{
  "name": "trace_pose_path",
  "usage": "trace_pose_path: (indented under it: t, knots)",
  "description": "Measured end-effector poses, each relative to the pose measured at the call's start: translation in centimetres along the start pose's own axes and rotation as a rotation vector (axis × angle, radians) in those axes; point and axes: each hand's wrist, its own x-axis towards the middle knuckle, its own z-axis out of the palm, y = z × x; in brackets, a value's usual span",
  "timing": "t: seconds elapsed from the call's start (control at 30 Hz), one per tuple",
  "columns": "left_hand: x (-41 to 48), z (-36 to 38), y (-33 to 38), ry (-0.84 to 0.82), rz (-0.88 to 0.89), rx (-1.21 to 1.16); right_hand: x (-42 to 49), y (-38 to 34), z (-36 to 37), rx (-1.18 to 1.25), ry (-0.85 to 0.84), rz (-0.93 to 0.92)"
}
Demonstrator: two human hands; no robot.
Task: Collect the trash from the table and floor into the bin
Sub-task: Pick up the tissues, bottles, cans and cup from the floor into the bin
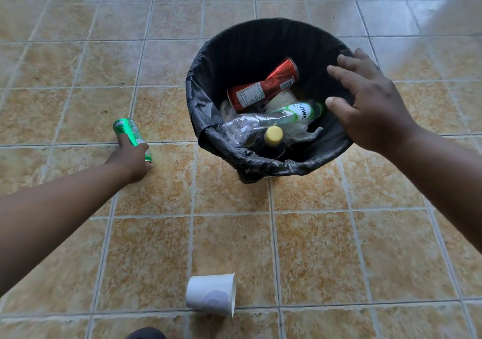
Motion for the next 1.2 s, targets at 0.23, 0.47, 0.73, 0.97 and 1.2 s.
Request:
trace_pose_path:
  t: [0.23, 0.47, 0.73, 0.97, 1.2]
  knots:
    - [0.1, -0.6, -0.5, 0.118, 0.105, -0.061, 0.0, 0.1, 0.1, 0.009, 0.002, -0.003]
    - [-0.8, -5.4, 1.9, 0.393, 0.176, -0.398, 0.1, 0.4, 0.3, 0.017, 0.012, -0.008]
    - [-4.4, -13.6, 6.7, 0.731, 0.366, -0.701, 0.0, 0.2, 0.2, 0.018, -0.004, -0.007]
    - [-8.2, -16.2, 10.7, 0.829, 0.826, -0.681, 0.1, 0.2, 0.1, 0.012, -0.018, -0.003]
    - [-9.8, -14.6, 12.8, 0.539, 1.094, -0.294, 0.1, 0.2, 0.0, 0.009, -0.025, -0.012]
